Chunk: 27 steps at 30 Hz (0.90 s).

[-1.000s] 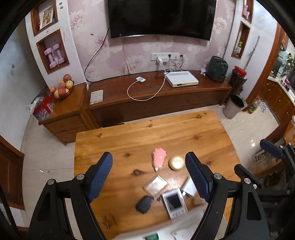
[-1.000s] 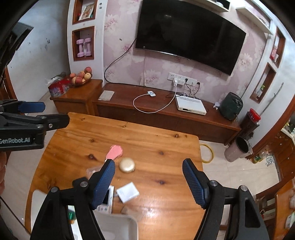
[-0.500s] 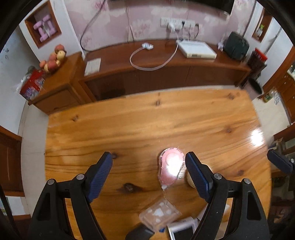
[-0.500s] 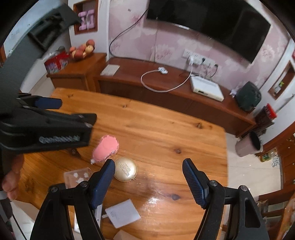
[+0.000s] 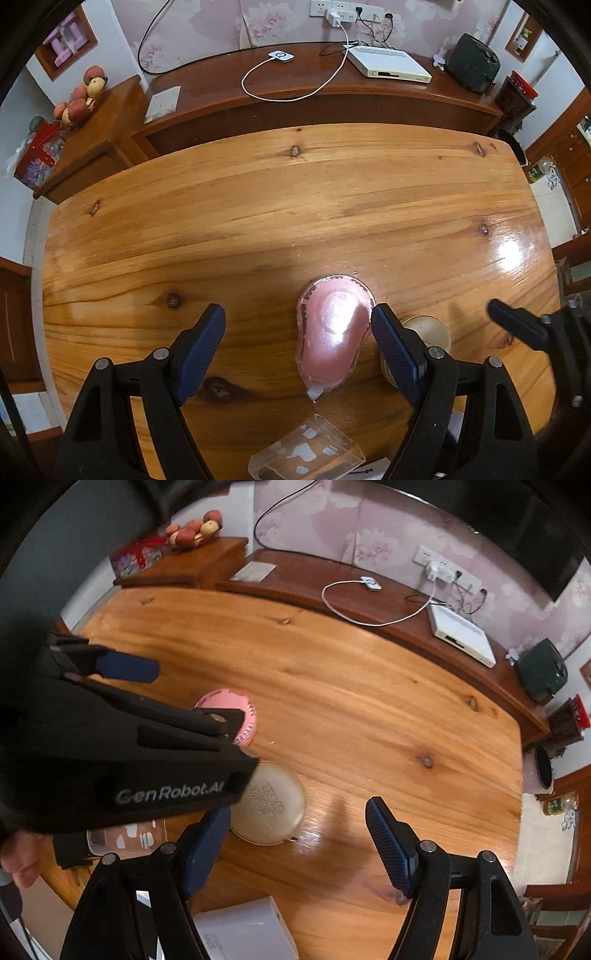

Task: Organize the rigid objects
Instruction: 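Grasp the pink tape dispenser with the left tool while the right tool grasps the gold compact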

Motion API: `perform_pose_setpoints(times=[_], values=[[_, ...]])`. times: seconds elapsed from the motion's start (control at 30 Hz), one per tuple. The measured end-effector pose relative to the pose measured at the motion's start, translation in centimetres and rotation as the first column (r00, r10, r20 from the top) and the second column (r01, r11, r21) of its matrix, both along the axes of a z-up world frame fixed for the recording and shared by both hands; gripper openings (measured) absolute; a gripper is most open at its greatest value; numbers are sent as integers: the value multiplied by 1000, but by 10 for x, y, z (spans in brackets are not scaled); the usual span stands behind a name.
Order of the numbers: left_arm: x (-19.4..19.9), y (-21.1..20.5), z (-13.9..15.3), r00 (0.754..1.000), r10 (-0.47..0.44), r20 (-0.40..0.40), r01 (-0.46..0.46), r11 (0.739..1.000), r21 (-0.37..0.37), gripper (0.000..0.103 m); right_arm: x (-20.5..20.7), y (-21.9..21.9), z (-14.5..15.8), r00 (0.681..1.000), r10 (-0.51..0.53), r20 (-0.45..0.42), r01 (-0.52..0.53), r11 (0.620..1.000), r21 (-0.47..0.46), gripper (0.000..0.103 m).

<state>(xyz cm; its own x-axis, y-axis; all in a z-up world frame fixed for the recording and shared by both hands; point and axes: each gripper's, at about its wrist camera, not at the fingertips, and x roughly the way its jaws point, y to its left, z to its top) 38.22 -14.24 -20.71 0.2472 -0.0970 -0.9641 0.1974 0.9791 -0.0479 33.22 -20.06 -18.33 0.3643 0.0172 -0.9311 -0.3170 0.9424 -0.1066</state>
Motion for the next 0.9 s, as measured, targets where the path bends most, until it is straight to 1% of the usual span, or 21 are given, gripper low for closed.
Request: perform_pose_setpoints(times=[0.1,0.2,0.4,0.57,0.63,0.77,0.83,0.9], values=[[0,2,-2,1000,-5,-12,4,1000,-17,84,4,1,-7,1000,-4,-22,4,1000,17,76],[0,1,-6,1000,-13,-26,12,1000,-24,84,8,-3,-12,999,-19,-41,22,998,66,76],[2,-3,-11,999,-19,-47,17,999,-51,84,7,-8,-13,998,-14,-55,21,993,116,76],[1,-3,-18,998,-12,-68,9,999,-54,84,9,-8,-19,997,-10,-75,19,993,113,76],[2,-1,-19,998,-6,-63,2,998,-56,84,8,-7,-22,997,-1,-82,9,994,106,76],[1,-3,-18,998,-8,-57,6,999,-49,83,5,-5,-23,998,7,-68,0,995,102,76],[-1,-4,-18,999,-14,-49,12,999,-44,83,4,-6,-23,998,1,-57,4,995,99,70],[-4,-6,-19,999,-23,-33,22,999,-34,83,1,-7,-20,999,10,-50,-4,995,101,56]])
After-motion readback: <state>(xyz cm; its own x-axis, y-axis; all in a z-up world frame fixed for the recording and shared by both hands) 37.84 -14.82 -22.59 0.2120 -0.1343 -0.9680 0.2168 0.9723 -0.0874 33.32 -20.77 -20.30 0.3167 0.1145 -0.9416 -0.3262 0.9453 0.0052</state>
